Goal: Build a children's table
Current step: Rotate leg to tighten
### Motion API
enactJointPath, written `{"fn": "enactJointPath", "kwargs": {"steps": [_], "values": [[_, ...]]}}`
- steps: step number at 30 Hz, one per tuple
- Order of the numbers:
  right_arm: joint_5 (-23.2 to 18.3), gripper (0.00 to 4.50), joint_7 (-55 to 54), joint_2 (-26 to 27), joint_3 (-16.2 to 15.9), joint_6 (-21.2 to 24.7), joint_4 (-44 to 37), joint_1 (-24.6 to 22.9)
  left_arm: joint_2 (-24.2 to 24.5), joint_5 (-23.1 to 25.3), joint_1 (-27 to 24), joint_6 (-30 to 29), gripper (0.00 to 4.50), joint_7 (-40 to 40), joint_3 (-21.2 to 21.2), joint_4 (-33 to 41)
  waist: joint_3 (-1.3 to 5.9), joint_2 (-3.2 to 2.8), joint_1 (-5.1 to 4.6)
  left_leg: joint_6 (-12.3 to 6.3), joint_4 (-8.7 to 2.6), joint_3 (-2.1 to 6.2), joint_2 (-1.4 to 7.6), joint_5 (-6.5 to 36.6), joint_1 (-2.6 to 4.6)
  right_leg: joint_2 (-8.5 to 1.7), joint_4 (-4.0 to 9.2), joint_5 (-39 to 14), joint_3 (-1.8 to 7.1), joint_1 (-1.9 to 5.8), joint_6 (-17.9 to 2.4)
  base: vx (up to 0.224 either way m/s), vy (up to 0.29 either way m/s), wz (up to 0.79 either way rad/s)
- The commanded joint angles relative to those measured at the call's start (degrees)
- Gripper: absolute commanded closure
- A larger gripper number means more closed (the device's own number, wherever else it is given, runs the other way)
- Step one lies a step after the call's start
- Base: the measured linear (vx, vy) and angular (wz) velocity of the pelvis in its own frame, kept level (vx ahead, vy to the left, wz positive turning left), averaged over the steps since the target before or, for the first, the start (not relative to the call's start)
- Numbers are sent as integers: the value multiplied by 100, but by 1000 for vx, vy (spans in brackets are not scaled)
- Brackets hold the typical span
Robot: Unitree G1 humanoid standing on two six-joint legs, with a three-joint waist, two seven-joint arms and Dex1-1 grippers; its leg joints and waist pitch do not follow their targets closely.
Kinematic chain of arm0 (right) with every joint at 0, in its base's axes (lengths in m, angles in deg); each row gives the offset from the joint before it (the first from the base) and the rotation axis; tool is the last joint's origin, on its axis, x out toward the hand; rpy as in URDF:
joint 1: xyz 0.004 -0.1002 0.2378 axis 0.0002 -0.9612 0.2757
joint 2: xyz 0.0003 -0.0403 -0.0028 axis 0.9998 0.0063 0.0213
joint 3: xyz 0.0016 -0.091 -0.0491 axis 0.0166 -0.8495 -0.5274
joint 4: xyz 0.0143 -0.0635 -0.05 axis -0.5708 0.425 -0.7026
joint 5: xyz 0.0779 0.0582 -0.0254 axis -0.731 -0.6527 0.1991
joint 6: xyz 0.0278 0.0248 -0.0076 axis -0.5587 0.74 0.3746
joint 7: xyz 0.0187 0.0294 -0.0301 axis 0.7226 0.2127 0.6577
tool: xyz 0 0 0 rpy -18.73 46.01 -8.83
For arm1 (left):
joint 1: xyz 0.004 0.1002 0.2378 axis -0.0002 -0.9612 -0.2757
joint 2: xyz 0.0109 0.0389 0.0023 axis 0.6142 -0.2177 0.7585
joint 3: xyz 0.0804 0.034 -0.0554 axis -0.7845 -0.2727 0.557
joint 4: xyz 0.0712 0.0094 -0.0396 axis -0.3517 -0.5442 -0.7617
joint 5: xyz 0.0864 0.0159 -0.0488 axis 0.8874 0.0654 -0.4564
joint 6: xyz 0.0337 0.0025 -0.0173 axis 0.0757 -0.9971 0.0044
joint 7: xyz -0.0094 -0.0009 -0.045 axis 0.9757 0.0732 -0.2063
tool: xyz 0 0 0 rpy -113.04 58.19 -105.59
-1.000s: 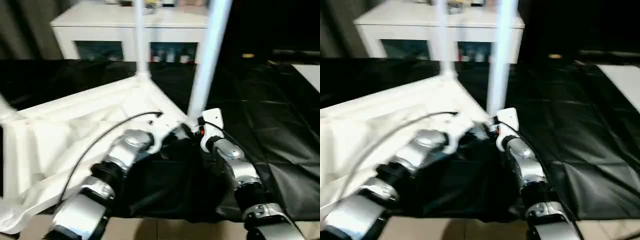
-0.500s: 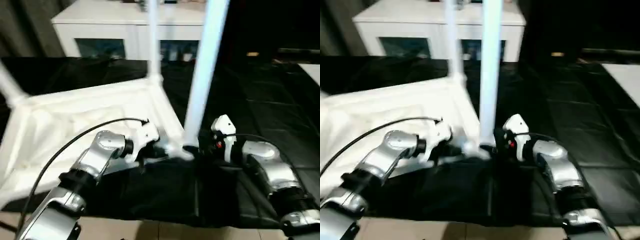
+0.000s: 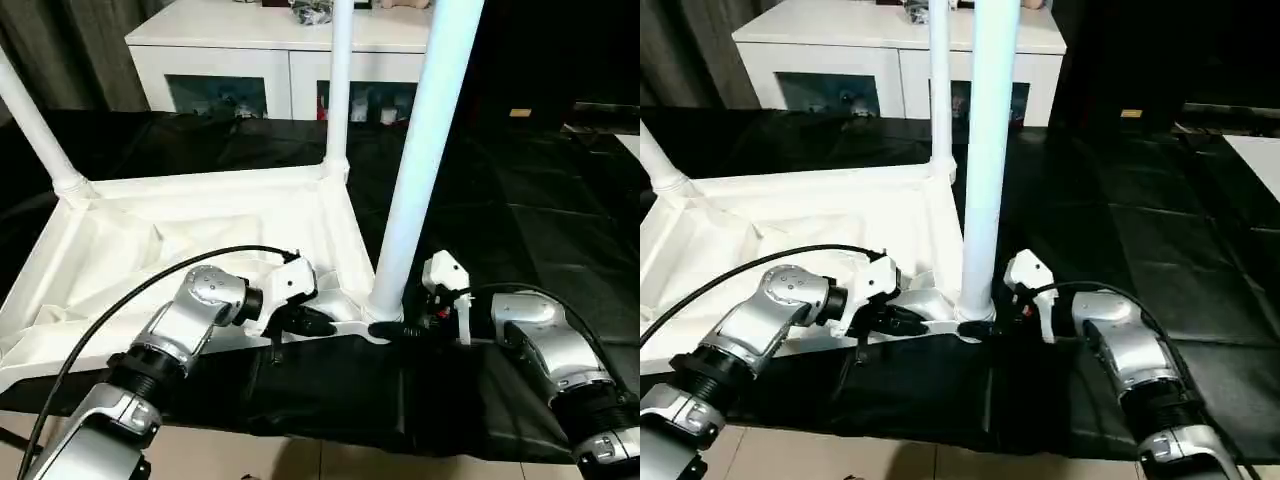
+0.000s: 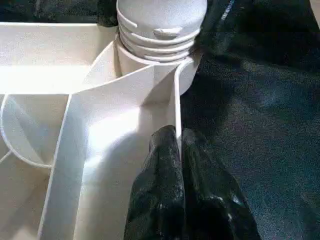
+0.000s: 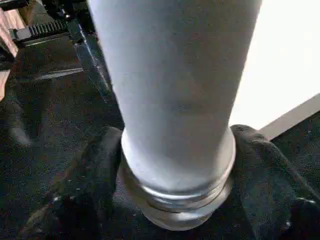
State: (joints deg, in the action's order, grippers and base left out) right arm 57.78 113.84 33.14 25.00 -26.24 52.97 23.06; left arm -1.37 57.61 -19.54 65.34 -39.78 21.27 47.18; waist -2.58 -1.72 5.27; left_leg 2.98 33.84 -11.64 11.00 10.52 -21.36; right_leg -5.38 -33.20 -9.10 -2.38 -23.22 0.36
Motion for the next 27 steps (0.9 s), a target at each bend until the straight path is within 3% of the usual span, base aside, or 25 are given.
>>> {"fn": "enactJointPath", "kwargs": {"steps": [1,4,10,14,15,16,18,20,21,23,24,27], "values": [[31,141,83,-25,-14,5,-23,34,-24,-53,44,3,450,-125,-48,196,369,51,-18,-281,-423,83,223,1284,100,-251,271,-1049,146,241,-1489,0,0,0],[31,167,73,8,-15,2,-22,19,-23,-57,25,-7,450,-138,-45,204,369,59,-18,-294,-419,81,220,1273,97,-252,272,-1060,146,244,-1487,0,0,0],[-31,175,-340,267,119,-61,66,-43,-66,-15,-11,-54,450,-27,-44,166,359,57,-34,-269,-432,88,220,1331,89,-254,284,-1197,143,240,-1455,0,0,0],[108,177,-1841,848,486,-44,582,115,-464,265,260,-54,450,1062,144,-517,339,61,-100,-129,-455,98,194,1548,97,-259,340,-1617,149,214,-1326,0,0,0],[215,177,-2486,1048,595,-31,749,174,-666,369,415,-116,450,1597,230,-840,318,56,-124,-7,-462,96,177,1725,136,-250,380,-1929,152,176,-1247,0,0,0],[266,177,-2880,1160,665,52,819,203,-785,410,503,-137,450,1915,288,-1016,321,62,-146,95,-480,127,175,1843,143,-265,400,-2195,142,190,-1145,0,0,0],[290,177,-3140,1233,721,129,866,226,-867,429,564,-149,450,2116,329,-1129,326,61,-177,121,-495,152,168,1906,128,-269,418,-2316,133,205,-1036,0,0,0],[366,177,-3817,1443,868,200,1015,291,-1118,469,730,-250,450,2696,431,-1443,333,58,-209,84,-486,136,166,1878,126,-252,423,-2116,148,183,-1041,0,0,0],[388,177,-3992,1493,905,229,1050,307,-1172,481,767,-270,450,2824,448,-1515,332,70,-219,57,-487,132,158,1857,119,-242,424,-2048,145,190,-1057,0,0,0],[492,177,-4851,1750,1077,264,1175,370,-1390,629,924,-283,450,3441,474,-1834,346,38,-221,43,-476,131,148,1765,117,-248,412,-1899,149,196,-1098,0,0,0],[550,177,-5191,1896,1121,203,1198,400,-1491,707,990,-247,450,3710,483,-1979,354,56,-217,24,-473,129,149,1697,107,-253,413,-1798,146,210,-1110,0,0,0],[579,178,-5406,2058,1140,205,1210,428,-1560,844,1078,-144,450,3918,439,-2173,359,47,-211,-31,-470,128,143,1622,95,-252,406,-1706,142,220,-1093,0,0,0]]}}
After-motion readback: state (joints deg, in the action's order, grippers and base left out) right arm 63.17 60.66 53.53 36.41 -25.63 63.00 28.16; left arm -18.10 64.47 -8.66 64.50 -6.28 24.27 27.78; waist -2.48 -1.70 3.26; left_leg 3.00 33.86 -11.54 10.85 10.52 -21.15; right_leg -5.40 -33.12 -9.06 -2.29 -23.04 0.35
